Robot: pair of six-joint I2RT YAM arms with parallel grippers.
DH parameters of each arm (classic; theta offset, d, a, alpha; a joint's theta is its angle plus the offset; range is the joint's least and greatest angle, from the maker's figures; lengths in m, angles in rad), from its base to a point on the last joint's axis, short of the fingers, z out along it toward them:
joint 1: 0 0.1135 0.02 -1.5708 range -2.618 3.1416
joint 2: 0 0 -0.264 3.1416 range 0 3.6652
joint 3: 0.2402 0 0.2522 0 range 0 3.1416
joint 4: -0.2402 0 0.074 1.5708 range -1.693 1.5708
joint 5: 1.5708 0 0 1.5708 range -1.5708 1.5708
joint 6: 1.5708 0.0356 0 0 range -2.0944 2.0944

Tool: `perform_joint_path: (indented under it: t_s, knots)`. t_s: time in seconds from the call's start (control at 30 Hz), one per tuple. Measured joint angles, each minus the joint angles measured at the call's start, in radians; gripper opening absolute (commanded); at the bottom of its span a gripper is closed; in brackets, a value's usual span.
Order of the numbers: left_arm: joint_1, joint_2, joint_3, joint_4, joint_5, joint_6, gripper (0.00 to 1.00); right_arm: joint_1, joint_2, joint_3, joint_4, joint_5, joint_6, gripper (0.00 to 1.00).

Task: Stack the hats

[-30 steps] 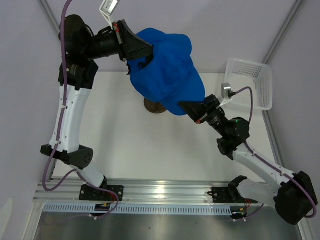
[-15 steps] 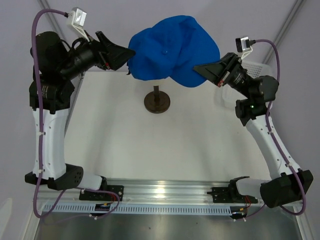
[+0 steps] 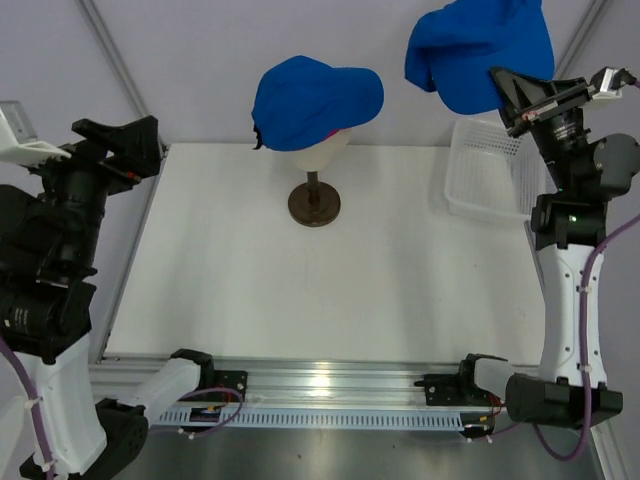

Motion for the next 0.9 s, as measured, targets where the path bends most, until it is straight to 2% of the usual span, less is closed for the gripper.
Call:
perform_joint_path:
  t_s: [0.03, 0.1, 0.17, 0.23, 0.3, 0.37, 0.4, 0.47, 0.53, 0.63, 0.67, 0.73, 0.83, 0.9]
  knots:
    - [0.0, -0.015, -0.003, 0.015, -0.022, 0.007, 0.99, -0.003, -0.016, 0.019, -0.072, 0.024, -0.031, 0.0]
    - [0.0, -0.022, -0.013, 0.028, -0.047, 0.018, 0.99, -0.003, -0.02, 0.153, -0.362, 0.096, -0.137, 0.0]
    - [0.001, -0.019, -0.047, 0.035, -0.061, 0.029, 1.0, -0.042, -0.03, 0.193, -0.506, 0.125, -0.225, 0.0]
    - [0.001, -0.006, -0.089, 0.031, -0.063, 0.037, 0.99, -0.113, -0.079, 0.057, -0.43, 0.073, -0.207, 0.0]
    - [0.001, 0.024, -0.109, 0.017, -0.053, 0.038, 0.99, -0.179, -0.061, -0.046, -0.286, -0.016, -0.093, 0.0]
    - [0.001, 0.053, -0.11, 0.012, -0.03, 0.038, 1.0, -0.19, 0.089, 0.059, -0.162, -0.119, -0.04, 0.0]
    - [0.001, 0.068, -0.112, 0.011, -0.017, 0.038, 0.99, -0.183, 0.177, 0.148, -0.162, -0.156, -0.041, 0.0]
    - [0.001, 0.085, -0.126, 0.01, 0.008, 0.037, 1.0, -0.158, 0.31, 0.312, -0.312, -0.166, -0.131, 0.0]
    - [0.001, 0.084, -0.155, 0.008, 0.025, 0.037, 0.99, -0.134, 0.312, 0.312, -0.519, -0.105, -0.256, 0.0]
    - [0.001, 0.063, -0.209, 0.013, 0.046, 0.037, 1.0, -0.118, 0.148, 0.043, -0.68, 0.05, -0.378, 0.0]
    - [0.001, 0.06, -0.217, 0.012, 0.051, 0.037, 0.99, -0.135, 0.088, -0.058, -0.709, 0.059, -0.389, 0.0]
    - [0.001, 0.061, -0.219, 0.014, 0.064, 0.037, 1.0, -0.179, 0.042, -0.145, -0.763, 0.035, -0.392, 0.0]
    - [0.001, 0.067, -0.214, 0.016, 0.081, 0.036, 1.0, -0.195, 0.169, -0.026, -0.688, -0.081, -0.36, 0.0]
    - [0.002, 0.074, -0.21, 0.021, 0.094, 0.036, 0.99, -0.158, 0.314, 0.204, -0.647, -0.147, -0.356, 0.0]
